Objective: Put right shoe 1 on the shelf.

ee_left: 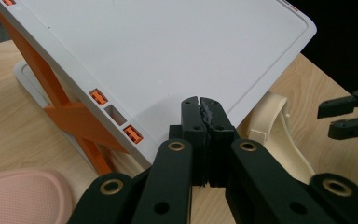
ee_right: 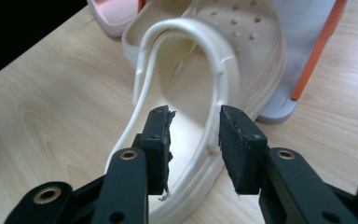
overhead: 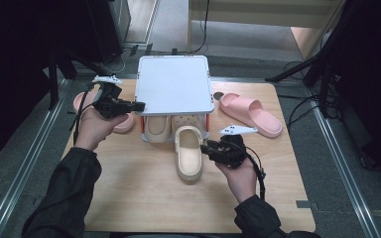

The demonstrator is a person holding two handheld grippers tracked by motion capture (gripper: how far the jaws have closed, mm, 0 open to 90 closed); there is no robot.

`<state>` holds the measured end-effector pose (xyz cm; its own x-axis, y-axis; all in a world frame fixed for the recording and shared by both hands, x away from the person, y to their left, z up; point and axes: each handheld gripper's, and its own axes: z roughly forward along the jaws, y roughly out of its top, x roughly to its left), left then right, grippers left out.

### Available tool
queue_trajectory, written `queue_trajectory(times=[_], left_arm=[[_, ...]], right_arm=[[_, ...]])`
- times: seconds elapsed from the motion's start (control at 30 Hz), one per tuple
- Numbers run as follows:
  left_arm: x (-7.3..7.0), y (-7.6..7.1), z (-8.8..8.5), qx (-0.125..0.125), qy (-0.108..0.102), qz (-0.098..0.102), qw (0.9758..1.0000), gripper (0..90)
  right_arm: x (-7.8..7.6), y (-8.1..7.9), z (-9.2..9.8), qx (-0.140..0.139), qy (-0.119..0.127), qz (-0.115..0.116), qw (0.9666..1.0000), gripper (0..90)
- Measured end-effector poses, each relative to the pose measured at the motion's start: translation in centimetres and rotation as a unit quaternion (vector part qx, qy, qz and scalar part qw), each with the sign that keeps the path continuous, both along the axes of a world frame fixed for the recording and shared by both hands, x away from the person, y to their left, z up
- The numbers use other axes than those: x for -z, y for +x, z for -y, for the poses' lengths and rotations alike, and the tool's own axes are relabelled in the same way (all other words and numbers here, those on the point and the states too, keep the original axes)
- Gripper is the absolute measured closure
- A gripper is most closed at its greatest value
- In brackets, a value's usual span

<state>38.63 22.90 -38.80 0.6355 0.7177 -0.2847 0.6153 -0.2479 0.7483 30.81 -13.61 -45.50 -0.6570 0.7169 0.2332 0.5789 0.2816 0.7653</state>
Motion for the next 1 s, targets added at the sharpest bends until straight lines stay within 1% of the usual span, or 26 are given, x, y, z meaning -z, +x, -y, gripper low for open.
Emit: queue_trajectory(times=[0.07,0.1,0.2,0.23,0.27,0.3,0.33,0.5,0.53,0.6,0.7,0.73,0.8,0.83,0.9,0.93,1.0], left_arm=[[0.0,0.0,0.0,0.000,0.000,0.000,1.0000,89.1],[0.0,0.0,0.0,0.000,0.000,0.001,1.0000,89.1],[0.0,0.0,0.0,0.000,0.000,0.001,1.0000,89.1],[0.0,0.0,0.0,-0.001,0.000,0.001,1.0000,89.1],[0.0,0.0,0.0,-0.001,0.001,0.001,1.0000,89.1],[0.0,0.0,0.0,-0.001,0.001,0.001,1.0000,89.1],[0.0,0.0,0.0,-0.001,0.002,0.002,1.0000,89.1],[0.0,0.0,0.0,-0.001,0.002,0.002,1.0000,89.1],[0.0,0.0,0.0,-0.001,0.002,0.002,1.0000,89.1],[0.0,-0.1,0.0,-0.001,0.002,0.003,1.0000,89.1],[0.0,-0.1,0.1,-0.001,0.003,0.003,1.0000,89.0],[0.0,-0.1,0.1,-0.001,0.004,0.003,1.0000,89.0],[0.0,-0.1,0.1,-0.001,0.004,0.003,1.0000,88.9],[0.0,-0.1,0.1,-0.001,0.003,0.003,1.0000,88.9],[0.0,-0.1,0.1,-0.001,0.003,0.003,1.0000,88.9],[0.0,-0.1,0.0,-0.001,0.003,0.003,1.0000,88.9],[0.0,-0.1,0.1,-0.001,0.003,0.003,1.0000,88.9]], right_arm=[[0.1,-0.6,0.0,-0.004,-0.004,0.005,1.0000,70.3],[0.3,-1.1,0.0,-0.005,-0.007,0.008,0.9999,73.8],[0.9,-2.4,0.1,-0.008,-0.007,0.017,0.9998,84.9],[1.2,-2.8,0.1,-0.011,-0.007,0.019,0.9997,86.8],[1.6,-3.2,0.0,-0.014,-0.005,0.013,0.9998,88.5],[1.9,-3.4,-0.1,-0.020,-0.002,0.003,0.9998,89.5],[2.2,-3.7,-0.3,-0.024,-0.006,-0.003,0.9997,90.0],[3.1,-5.1,-1.1,-0.046,-0.021,-0.001,0.9987,90.0],[3.3,-5.4,-1.3,-0.052,-0.027,-0.001,0.9983,90.0],[3.7,-5.9,-1.7,-0.060,-0.030,-0.006,0.9977,90.0],[4.3,-6.3,-2.3,-0.073,-0.044,-0.015,0.9963,90.0],[4.6,-6.4,-2.5,-0.078,-0.045,-0.022,0.9957,90.0],[4.9,-6.3,-2.7,-0.083,-0.053,-0.023,0.9949,90.0],[5.1,-6.2,-2.8,-0.084,-0.057,-0.028,0.9944,90.0],[5.5,-6.0,-2.9,-0.088,-0.068,-0.039,0.9930,90.0],[5.8,-5.9,-3.1,-0.090,-0.080,-0.042,0.9918,90.0],[6.0,-5.8,-3.2,-0.091,-0.092,-0.041,0.9907,90.0]])
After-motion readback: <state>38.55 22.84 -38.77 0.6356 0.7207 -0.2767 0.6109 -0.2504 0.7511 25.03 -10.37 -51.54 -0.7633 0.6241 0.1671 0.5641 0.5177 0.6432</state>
